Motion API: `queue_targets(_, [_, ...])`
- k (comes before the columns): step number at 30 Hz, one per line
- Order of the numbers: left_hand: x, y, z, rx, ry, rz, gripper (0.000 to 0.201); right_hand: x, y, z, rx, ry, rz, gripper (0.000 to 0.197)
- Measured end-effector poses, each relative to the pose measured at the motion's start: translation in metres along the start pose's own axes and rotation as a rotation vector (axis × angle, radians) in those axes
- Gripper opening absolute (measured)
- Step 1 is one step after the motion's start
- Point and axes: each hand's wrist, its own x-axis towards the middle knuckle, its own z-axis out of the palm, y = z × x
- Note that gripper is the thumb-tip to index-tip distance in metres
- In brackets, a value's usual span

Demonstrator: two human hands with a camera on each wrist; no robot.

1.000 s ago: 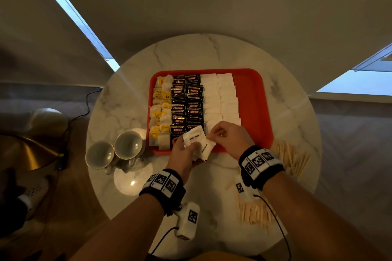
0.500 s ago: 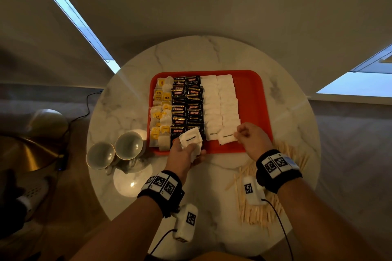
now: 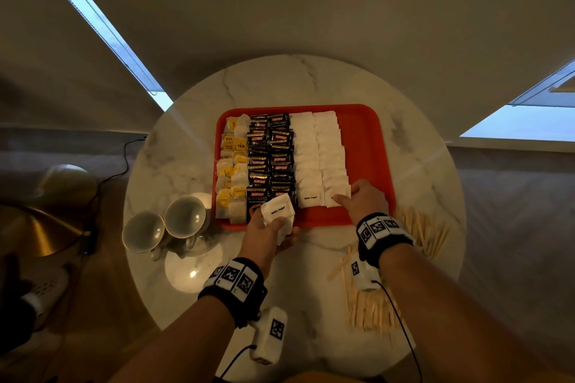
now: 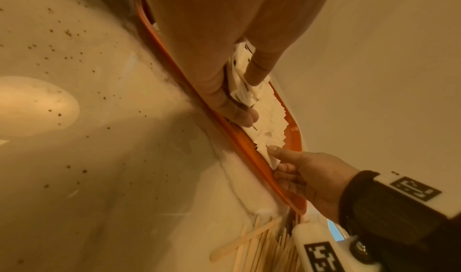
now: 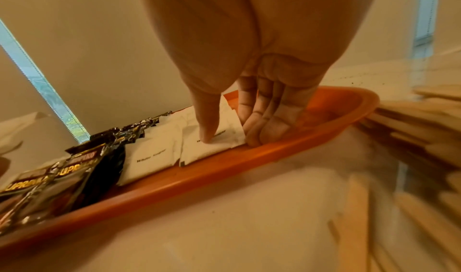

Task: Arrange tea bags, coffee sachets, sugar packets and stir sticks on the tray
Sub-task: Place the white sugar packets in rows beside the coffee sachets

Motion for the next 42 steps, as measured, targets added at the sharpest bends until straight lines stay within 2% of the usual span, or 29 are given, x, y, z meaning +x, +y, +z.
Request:
queue_targets(5, [0.0, -0.001, -0.003, -0.003, 0.002, 0.006, 0.036, -0.003, -0.002, 0.002, -0.048, 0.032, 0.0, 0.052])
queue_targets(8, [0.0, -0.001, -0.004, -0.003, 0.005, 0.003, 0.033, -0.01, -0.009, 0.005, -0.133, 0.12, -0.086, 0.059])
queue_targets(12, [0.001, -0.001, -0.005, -0.008, 0.016, -0.007, 0.032, -0.014, -0.026, 0.021, -0.249, 0.153, -0.162, 0.073])
queue_targets(20, [-0.003, 0.004, -0.011, -0.001, 0.019, -0.003, 0.031, -0.014, -0.036, 0.028, -0.293, 0.158, -0.143, 0.081])
queue_targets(22, [-0.003, 0.004, -0.014, 0.003, 0.024, -0.009, 0.031, -0.017, -0.036, 0.023, -0.272, 0.177, -0.166, 0.075])
queue_targets(24, [-0.002, 0.005, -0.015, 0.008, 0.014, -0.011, 0.029, -0.021, -0.038, 0.018, -0.149, 0.138, -0.233, 0.058])
queue_targets(28, [-0.003, 0.006, -0.01, 0.039, -0.021, 0.001, 0.025, -0.041, -0.048, 0.012, 0.145, -0.146, -0.349, 0.032])
queue_targets(31, [-0.003, 0.005, -0.005, 0.076, -0.047, 0.01, 0.023, -0.053, -0.05, 0.019, 0.2, -0.28, -0.367, 0.013])
queue_targets(33, [-0.003, 0.004, -0.002, 0.092, -0.055, 0.008, 0.021, -0.053, -0.046, 0.02, 0.235, -0.272, -0.34, 0.006])
queue_targets(38, [-0.002, 0.001, -0.007, 0.107, -0.023, -0.017, 0.018, -0.04, -0.028, 0.012, 0.237, -0.132, -0.242, 0.008])
queue_targets(42, [-0.004, -0.003, -0.014, 0.114, -0.006, -0.054, 0.025, -0.031, -0.016, 0.012, 0.16, -0.133, -0.177, 0.007])
